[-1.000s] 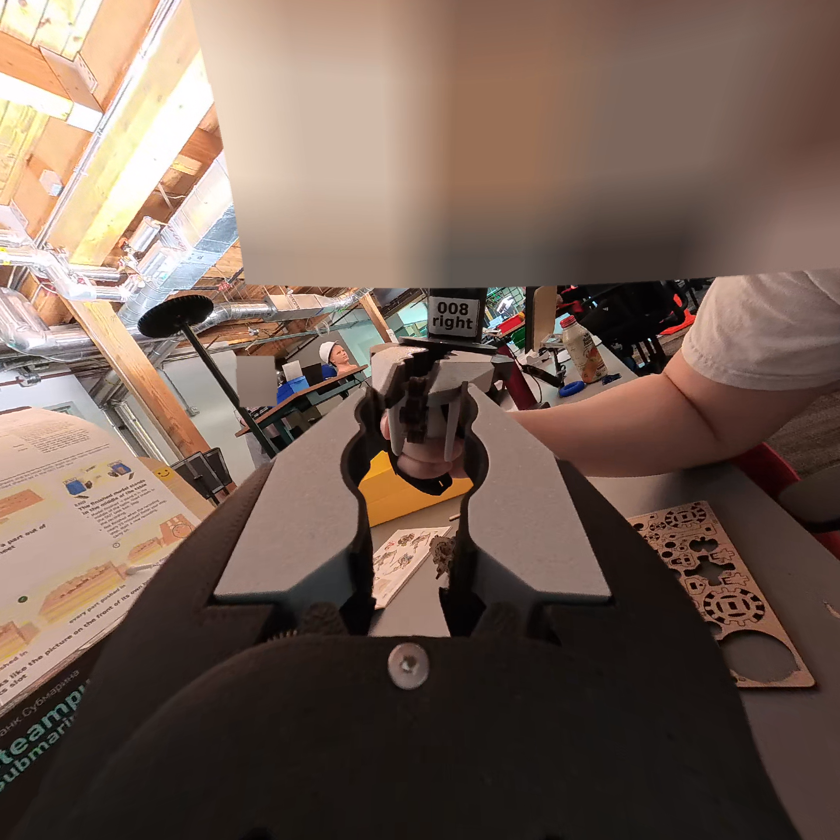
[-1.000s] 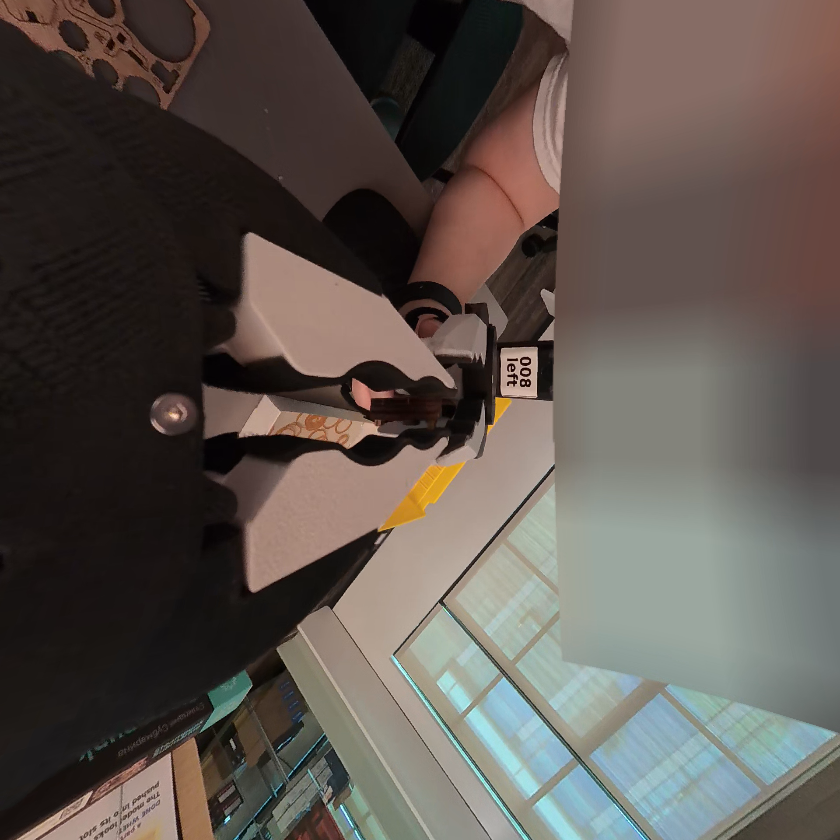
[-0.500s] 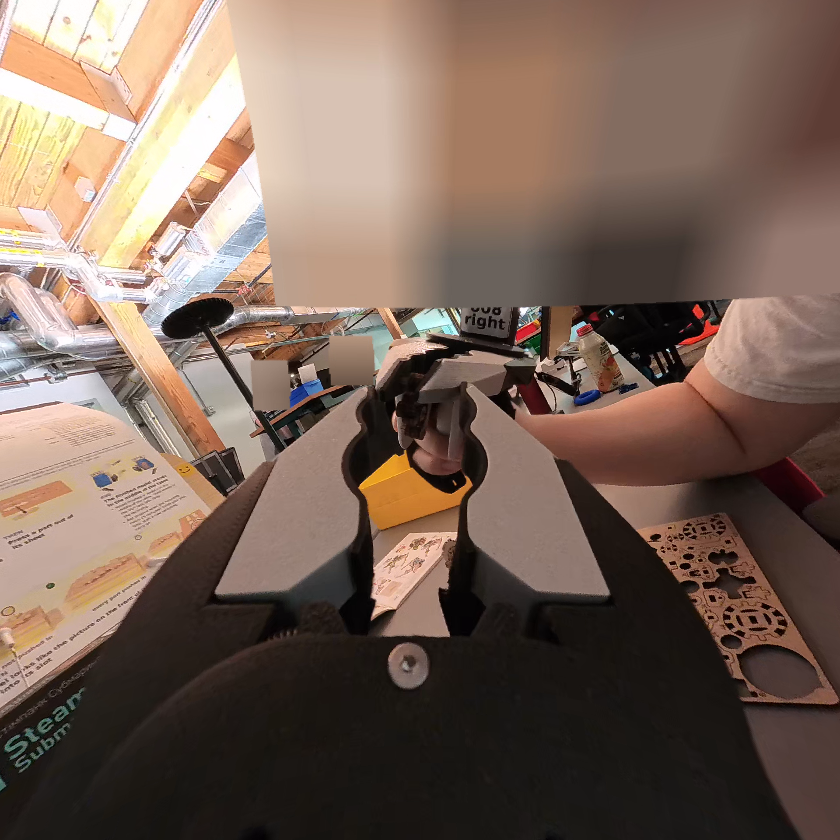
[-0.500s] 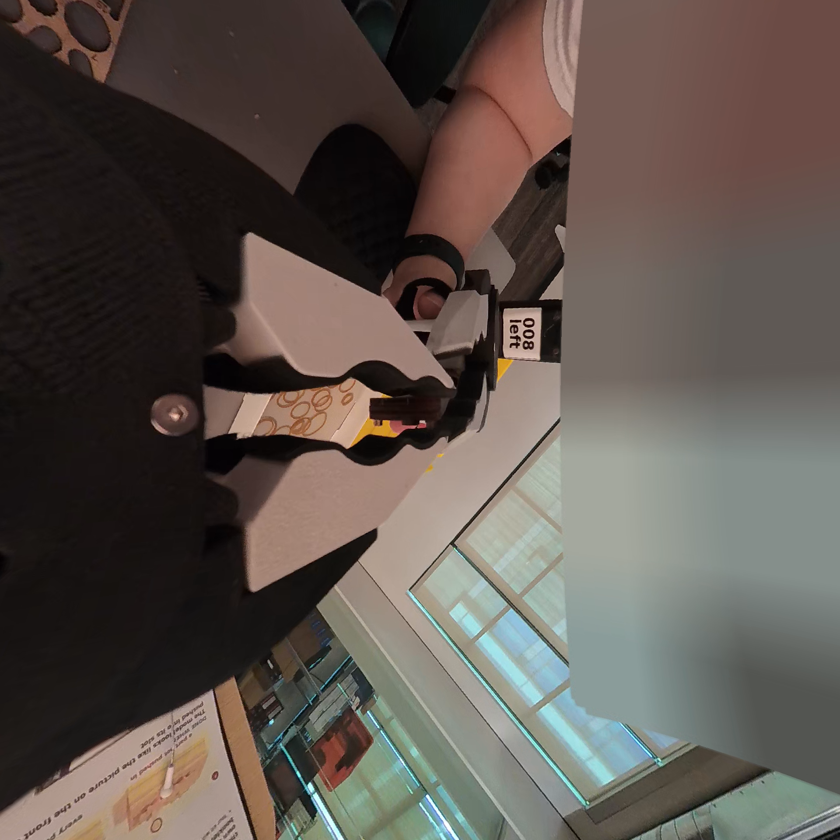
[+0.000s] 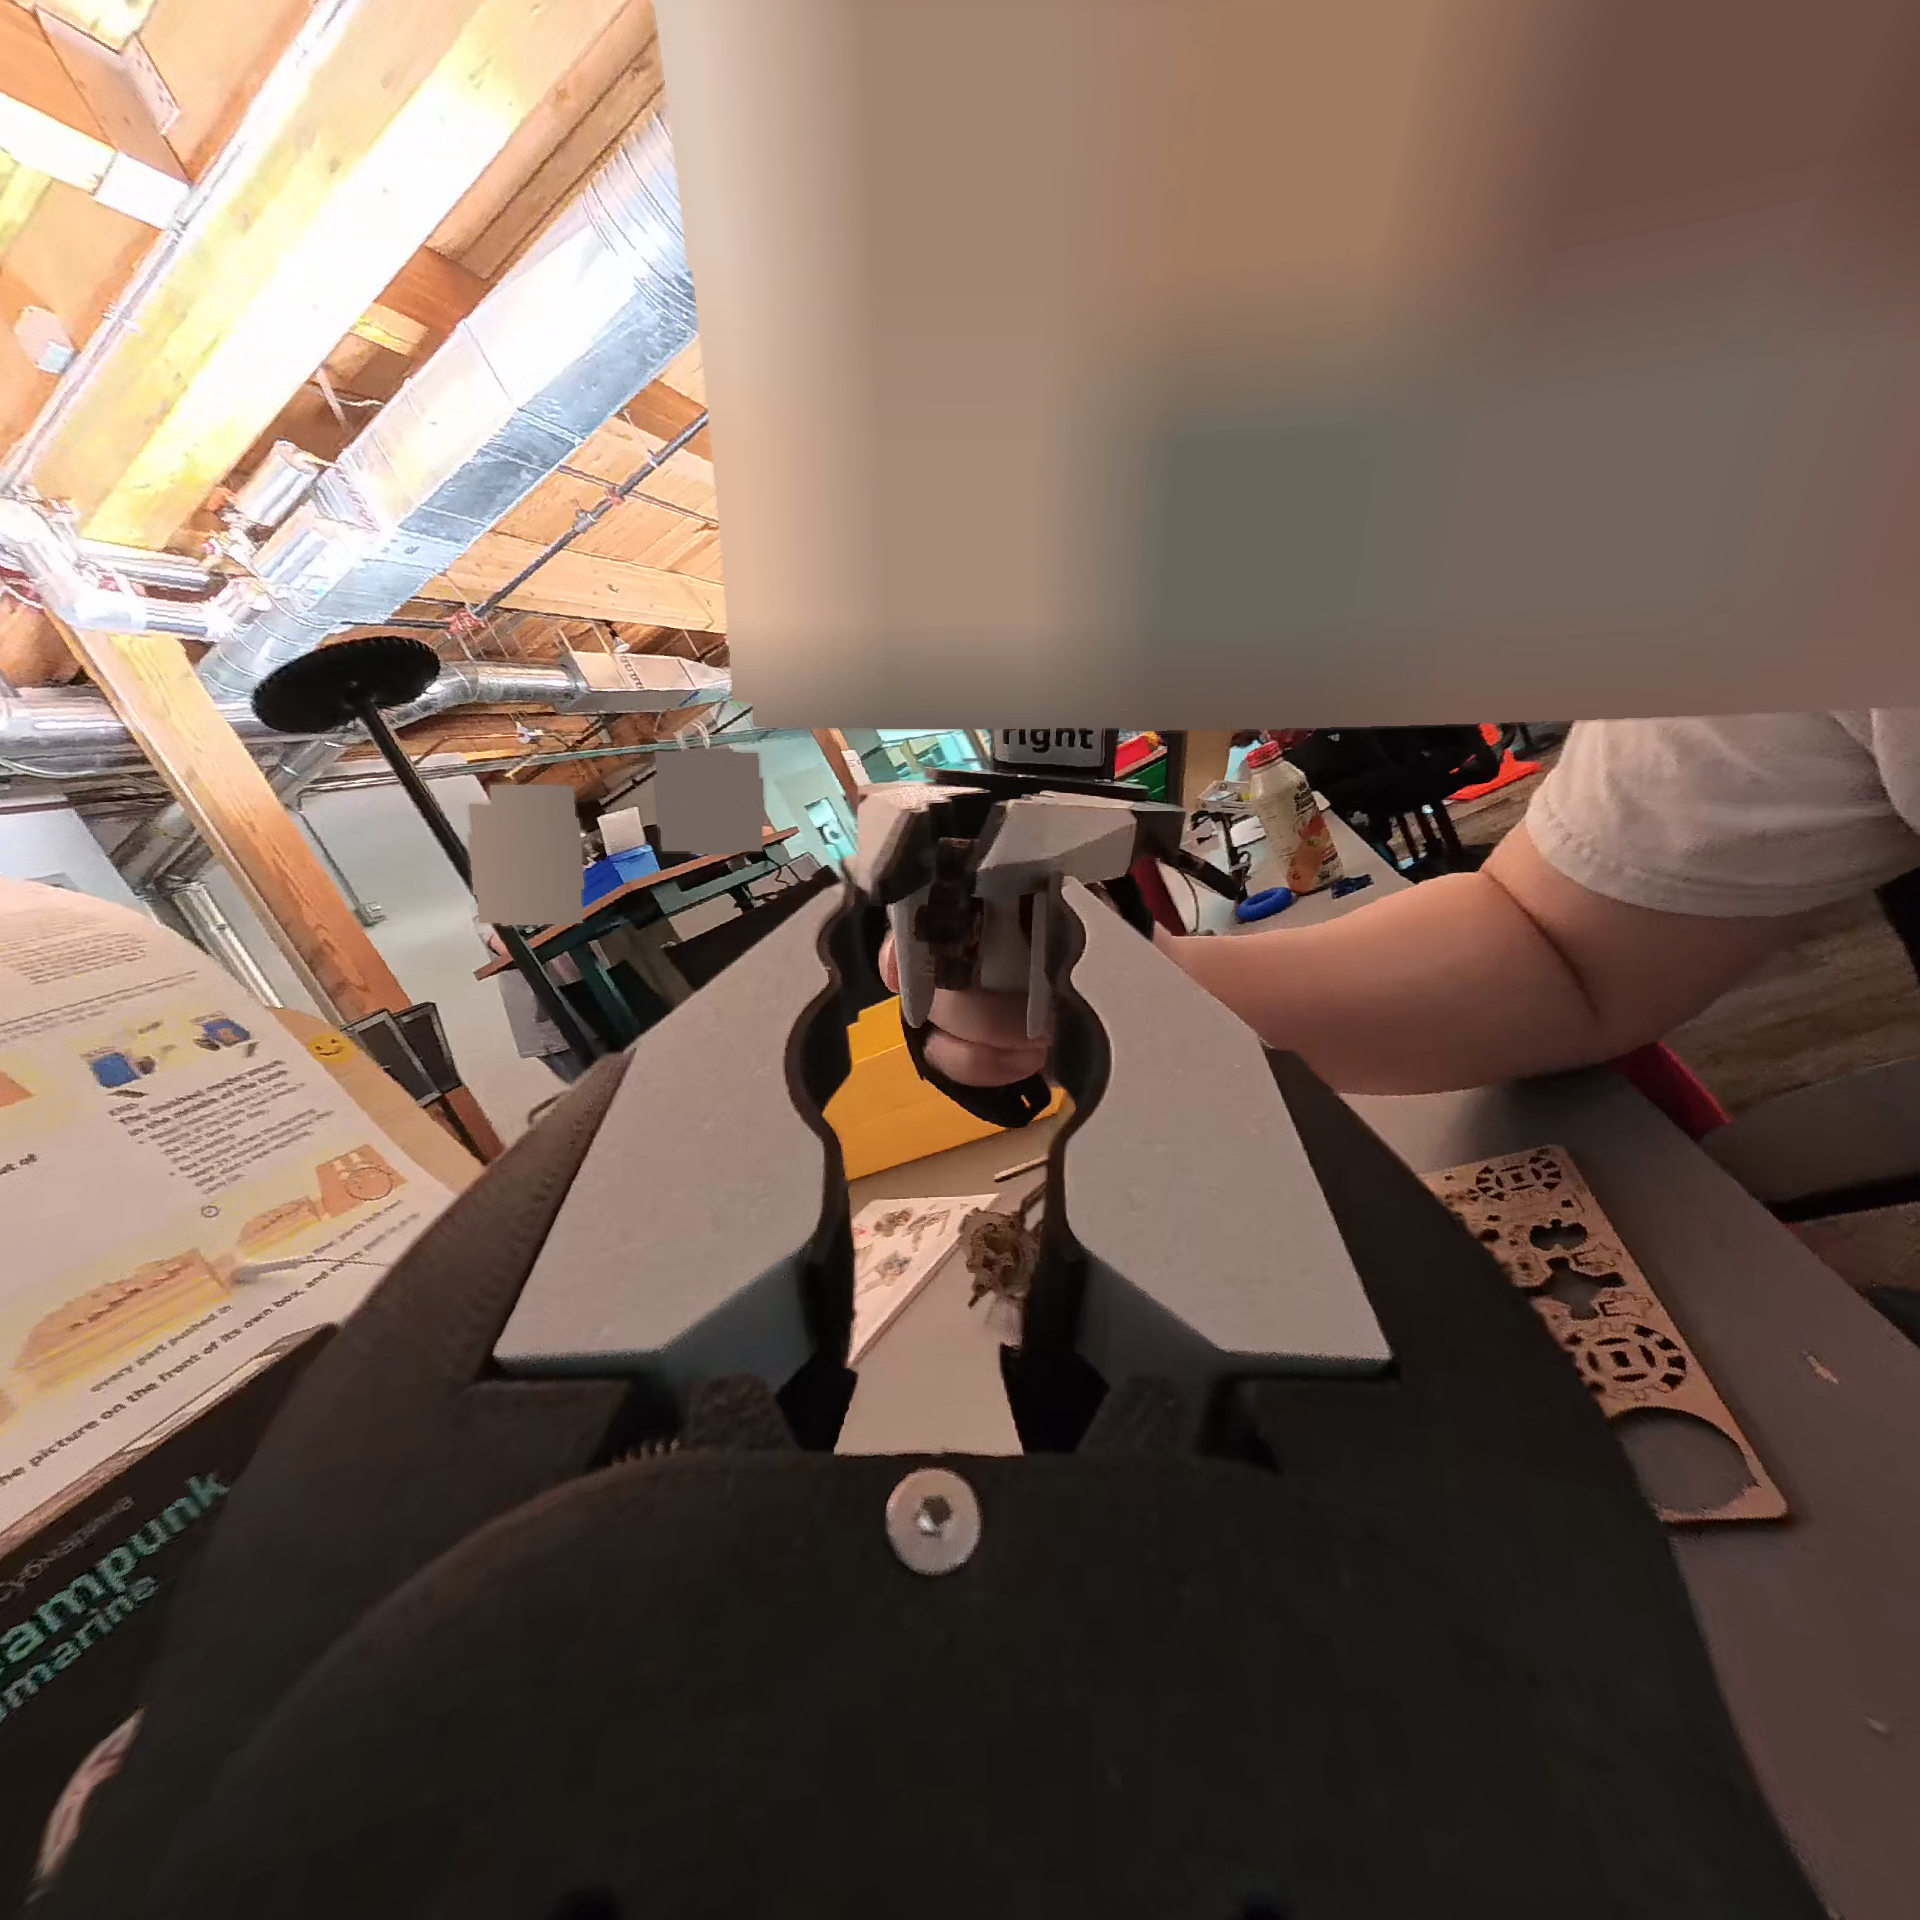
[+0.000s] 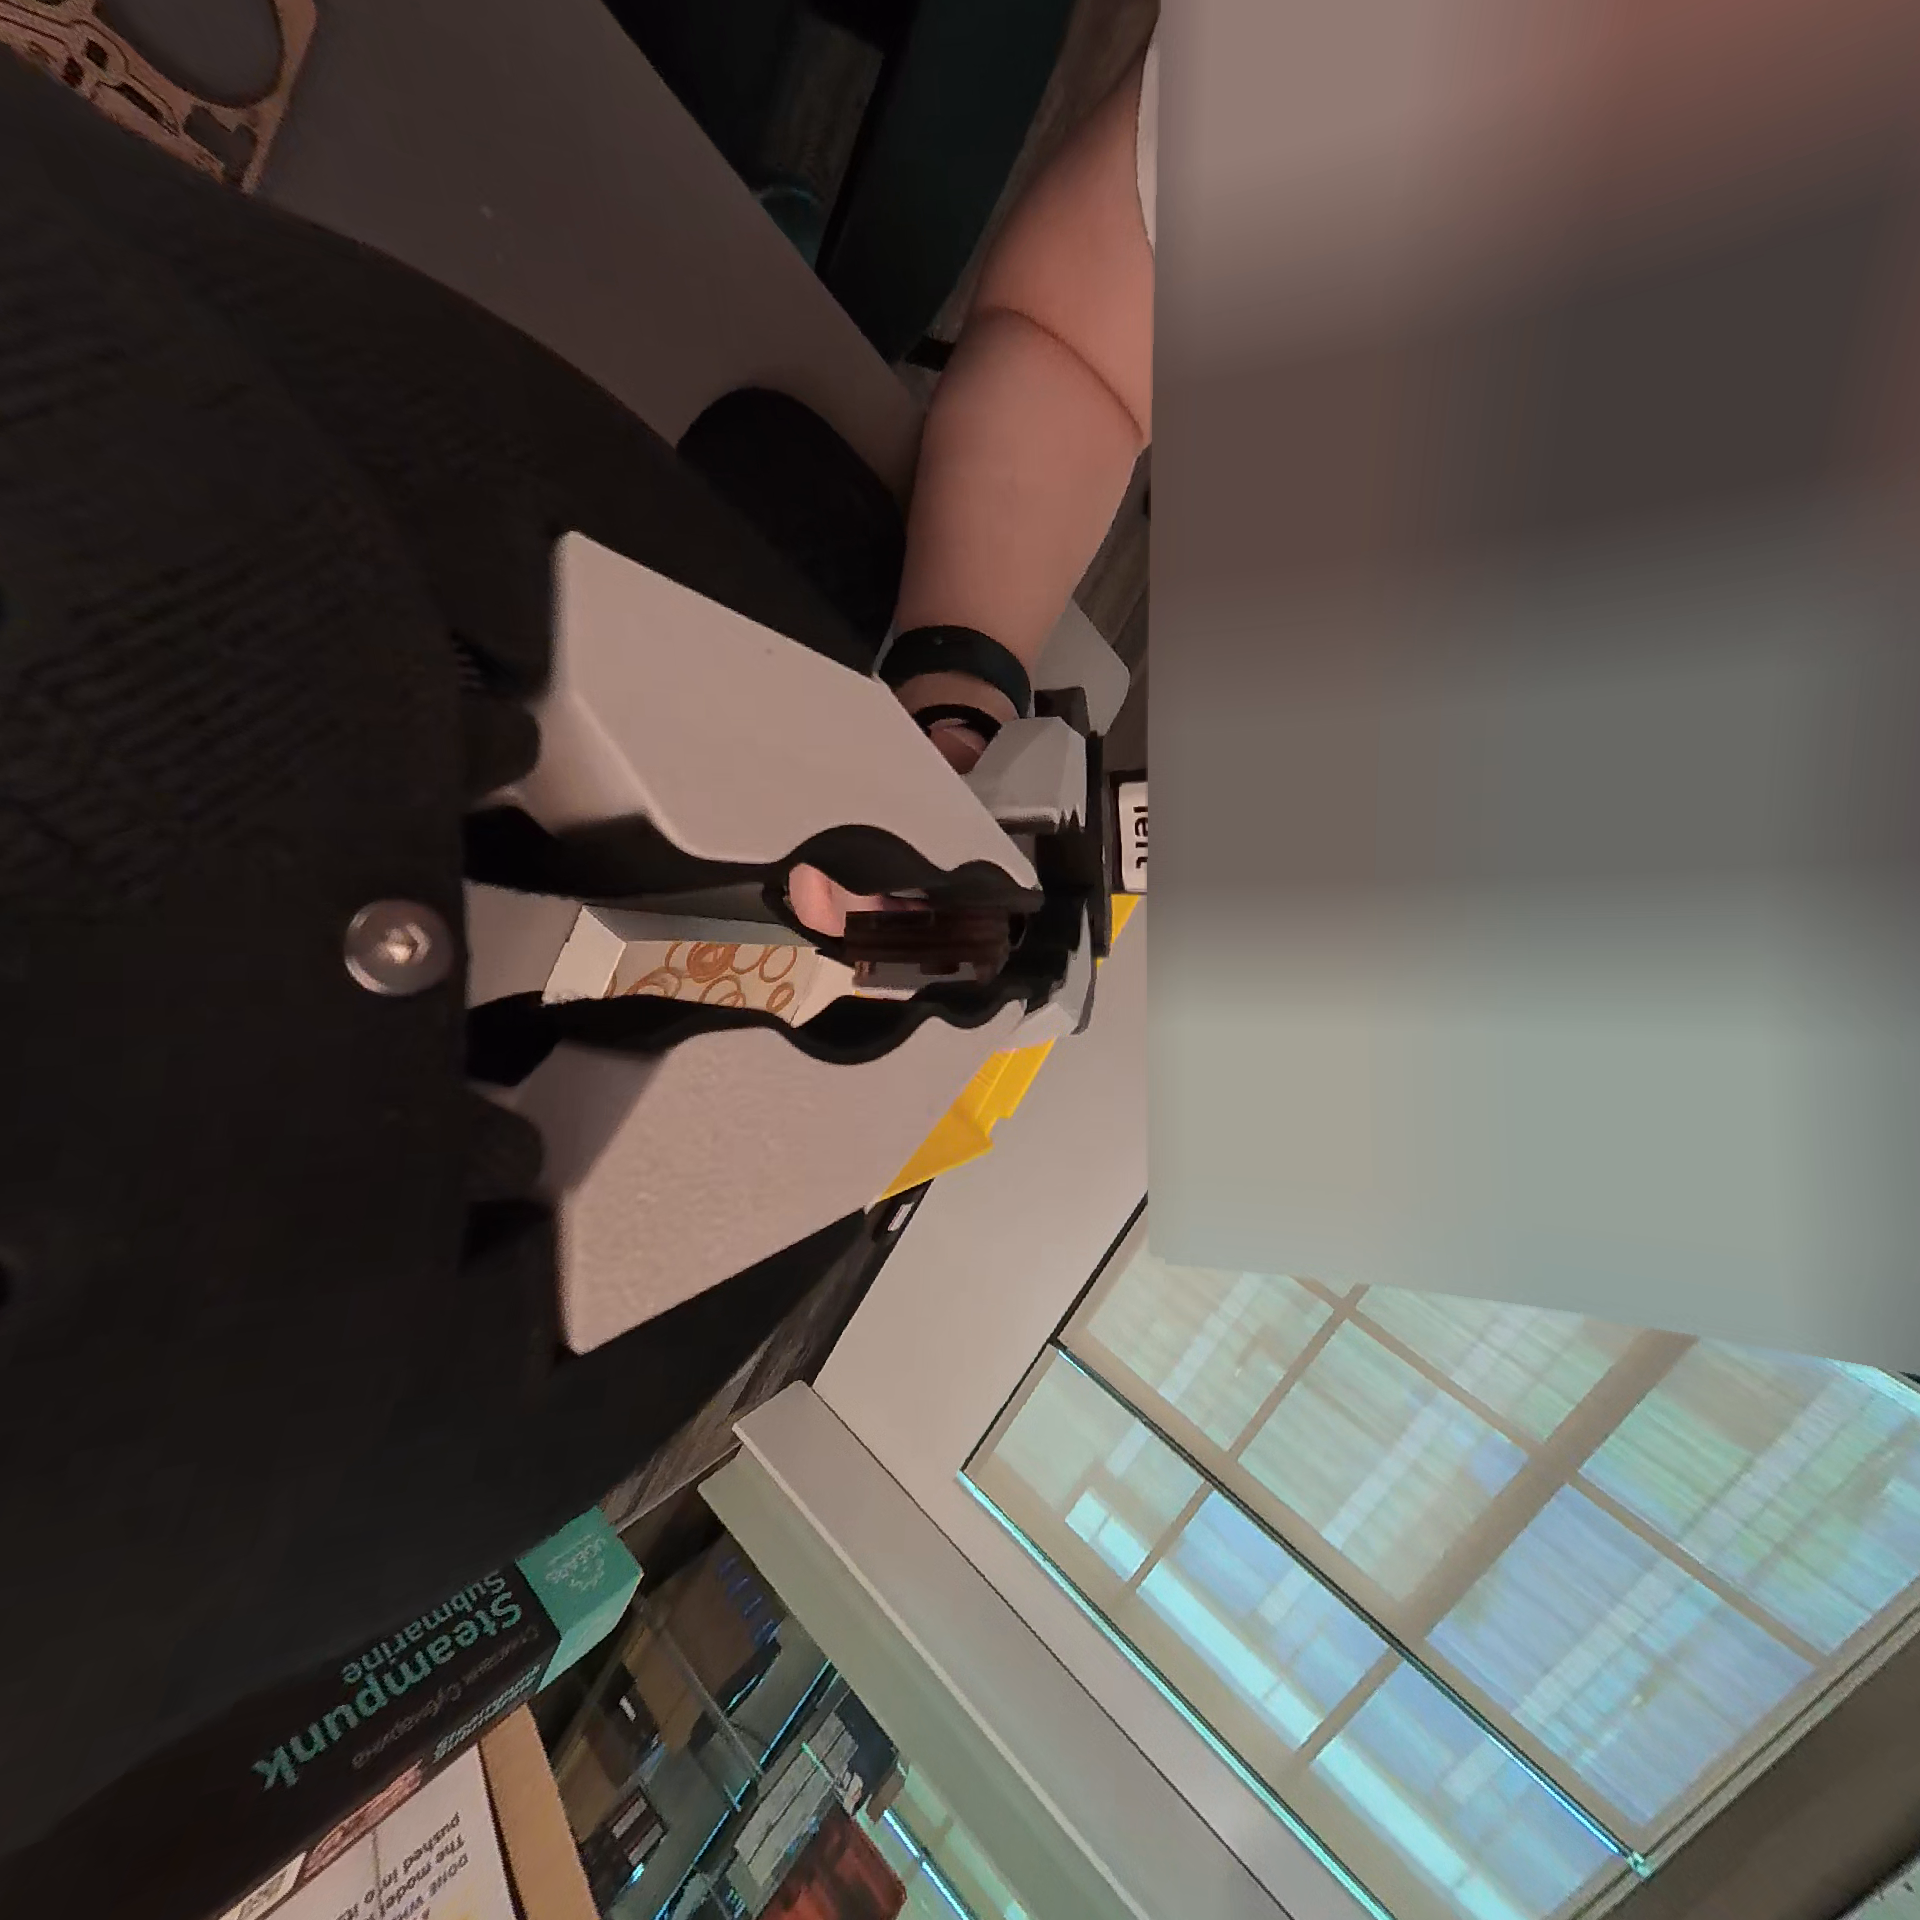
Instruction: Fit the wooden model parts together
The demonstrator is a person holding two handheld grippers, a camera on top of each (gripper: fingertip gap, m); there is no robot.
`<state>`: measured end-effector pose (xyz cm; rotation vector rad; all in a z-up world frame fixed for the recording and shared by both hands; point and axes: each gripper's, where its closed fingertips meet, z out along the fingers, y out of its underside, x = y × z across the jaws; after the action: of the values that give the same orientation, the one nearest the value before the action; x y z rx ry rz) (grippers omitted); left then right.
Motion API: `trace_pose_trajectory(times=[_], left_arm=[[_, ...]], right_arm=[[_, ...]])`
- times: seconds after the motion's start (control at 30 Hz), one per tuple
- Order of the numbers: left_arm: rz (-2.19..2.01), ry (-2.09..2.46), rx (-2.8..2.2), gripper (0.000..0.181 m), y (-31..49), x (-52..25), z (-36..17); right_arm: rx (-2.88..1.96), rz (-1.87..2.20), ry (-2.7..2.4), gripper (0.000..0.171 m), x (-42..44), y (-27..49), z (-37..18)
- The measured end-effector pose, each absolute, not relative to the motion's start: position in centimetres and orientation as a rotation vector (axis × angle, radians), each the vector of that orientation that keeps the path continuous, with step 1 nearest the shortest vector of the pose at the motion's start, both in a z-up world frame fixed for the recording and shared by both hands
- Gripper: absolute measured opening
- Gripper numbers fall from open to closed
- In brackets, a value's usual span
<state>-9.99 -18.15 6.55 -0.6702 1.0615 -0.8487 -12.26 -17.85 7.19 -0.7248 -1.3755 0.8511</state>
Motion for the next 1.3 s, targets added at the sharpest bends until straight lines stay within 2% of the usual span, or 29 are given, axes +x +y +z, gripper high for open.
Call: trace_pose_trajectory(times=[0.3, 0.47, 0.93, 1.3], left_arm=[[-0.905, 1.126, -0.693, 0.027, -18.7, -9.2, 5.5], [-0.828, 1.088, -0.659, 0.010, -18.6, -9.4, 6.1], [-0.789, 1.216, -0.663, 0.010, -19.4, -8.8, 4.8], [-0.805, 1.193, -0.663, 0.010, -19.3, -9.1, 5.2]], right_arm=[[-0.691, 0.970, -1.309, 0.012, -12.5, -18.6, 7.8], [-0.677, 1.035, -1.312, 0.012, -12.7, -19.1, 7.5], [-0.689, 0.956, -1.585, 0.013, -11.8, -20.2, 5.9], [-0.684, 0.850, -1.544, 0.012, -12.2, -19.8, 6.2]])
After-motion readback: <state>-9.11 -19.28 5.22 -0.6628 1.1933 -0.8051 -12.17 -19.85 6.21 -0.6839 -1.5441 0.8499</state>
